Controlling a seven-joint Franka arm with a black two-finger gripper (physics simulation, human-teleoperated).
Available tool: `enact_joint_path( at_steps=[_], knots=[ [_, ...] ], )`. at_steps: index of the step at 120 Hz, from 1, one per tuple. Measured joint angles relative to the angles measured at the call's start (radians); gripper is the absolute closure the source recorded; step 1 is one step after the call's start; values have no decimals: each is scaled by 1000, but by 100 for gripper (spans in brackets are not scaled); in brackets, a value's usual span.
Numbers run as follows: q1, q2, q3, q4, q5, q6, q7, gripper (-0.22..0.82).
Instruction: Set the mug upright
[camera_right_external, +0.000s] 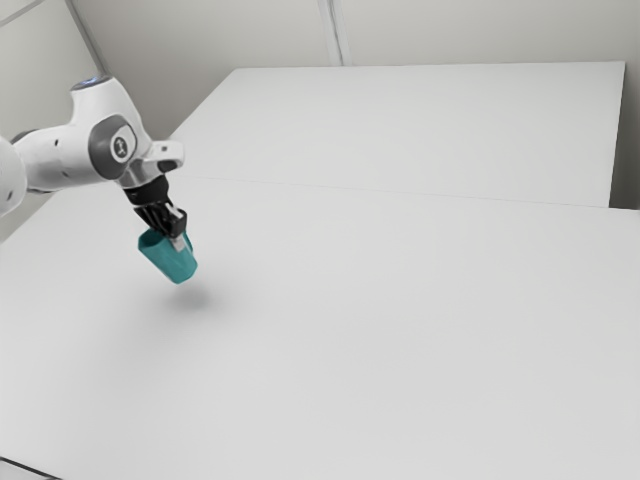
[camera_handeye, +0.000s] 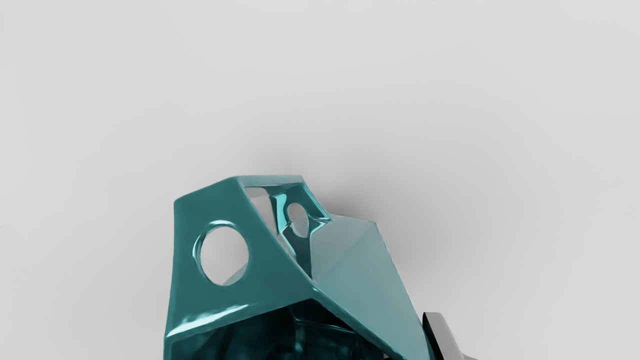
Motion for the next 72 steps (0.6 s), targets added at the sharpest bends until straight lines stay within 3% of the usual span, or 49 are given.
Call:
enact_joint_path(
  at_steps=[23, 62, 72],
  knots=[
    [-21, 36, -2, -16, 36, 95, -116, 79],
    [-30, 116, -5, -7, 55, 154, -249, 78],
    [-30, 125, -6, -6, 55, 160, -271, 73]
  ],
)
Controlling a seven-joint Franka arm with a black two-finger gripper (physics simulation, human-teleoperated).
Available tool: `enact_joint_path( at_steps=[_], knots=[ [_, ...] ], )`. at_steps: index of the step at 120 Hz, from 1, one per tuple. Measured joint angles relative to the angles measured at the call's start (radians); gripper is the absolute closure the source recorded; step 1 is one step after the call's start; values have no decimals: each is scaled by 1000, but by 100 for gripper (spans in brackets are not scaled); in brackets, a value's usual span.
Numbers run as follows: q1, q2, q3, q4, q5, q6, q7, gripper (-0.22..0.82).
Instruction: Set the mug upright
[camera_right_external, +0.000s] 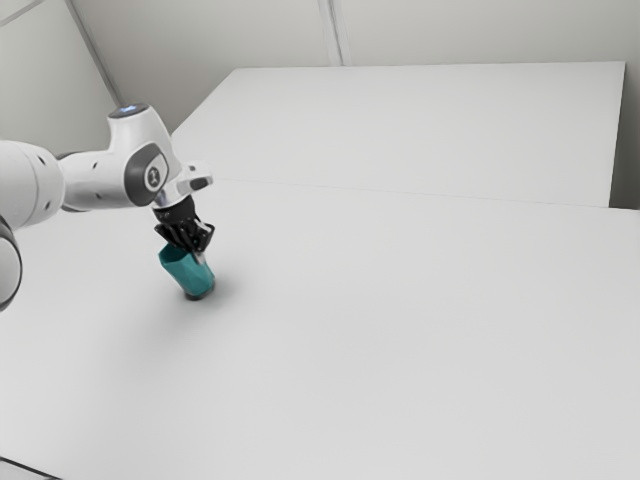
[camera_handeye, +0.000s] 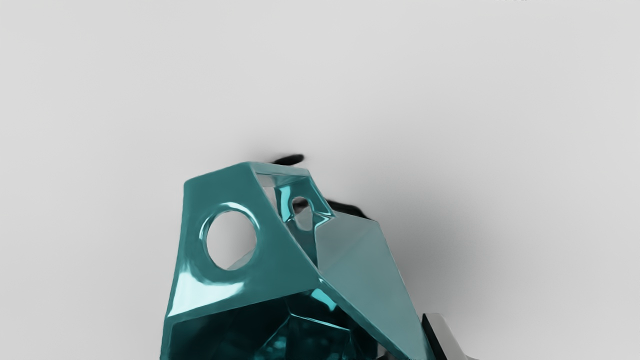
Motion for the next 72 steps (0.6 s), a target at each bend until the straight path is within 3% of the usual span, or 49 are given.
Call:
enact_joint_path(
  at_steps=[34, 49, 72],
  knots=[
    [-13, -26, -4, 0, -10, 3, -48, 24],
    [-20, -70, -5, 18, -10, -30, -62, 13],
    [-16, -84, -25, 229, -9, -210, -68, 5]
  ],
)
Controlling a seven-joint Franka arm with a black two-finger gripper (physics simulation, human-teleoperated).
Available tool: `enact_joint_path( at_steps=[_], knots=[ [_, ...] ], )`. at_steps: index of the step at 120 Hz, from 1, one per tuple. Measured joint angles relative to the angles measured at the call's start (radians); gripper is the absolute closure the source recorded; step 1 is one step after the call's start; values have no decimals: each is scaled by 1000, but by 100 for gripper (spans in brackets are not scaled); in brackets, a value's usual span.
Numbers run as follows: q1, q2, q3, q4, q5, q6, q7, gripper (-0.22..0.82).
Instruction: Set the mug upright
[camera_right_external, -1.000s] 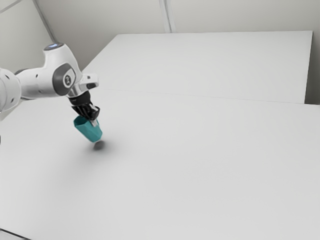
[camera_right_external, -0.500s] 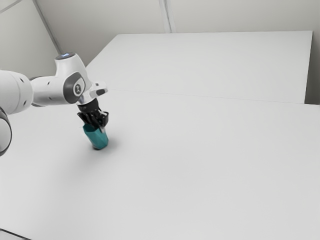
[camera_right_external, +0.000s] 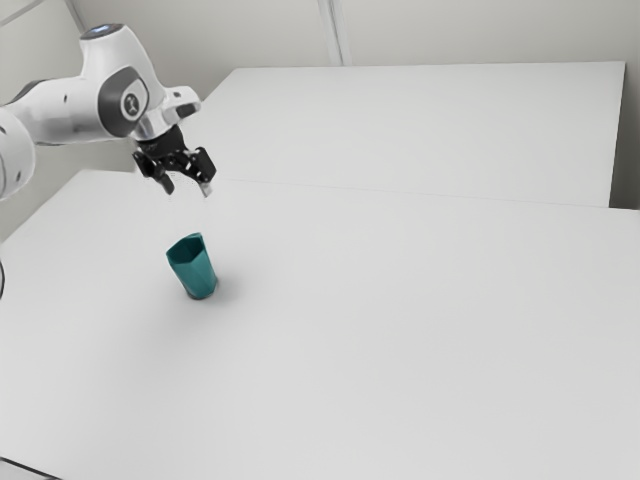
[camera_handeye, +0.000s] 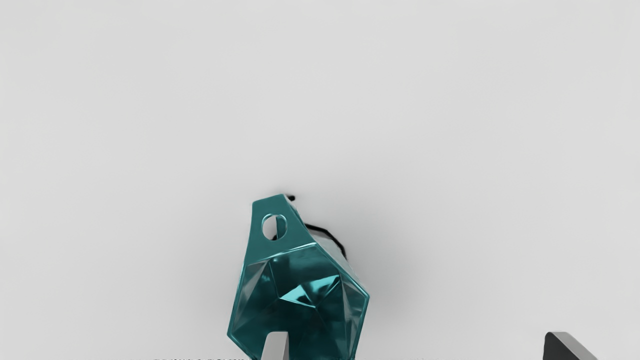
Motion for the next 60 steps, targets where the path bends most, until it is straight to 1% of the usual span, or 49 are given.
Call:
enact_joint_path(
  at_steps=[10, 18, 36, 60],
  knots=[
    [-6, -1, -19, 91, 1, -87, 1, 4],
    [-8, -18, -26, 129, 1, -144, 1, 3],
    [-5, -51, -23, 142, -5, -221, 12, 1],
    [-4, -57, -19, 142, -11, -265, 21, 1]
  ],
)
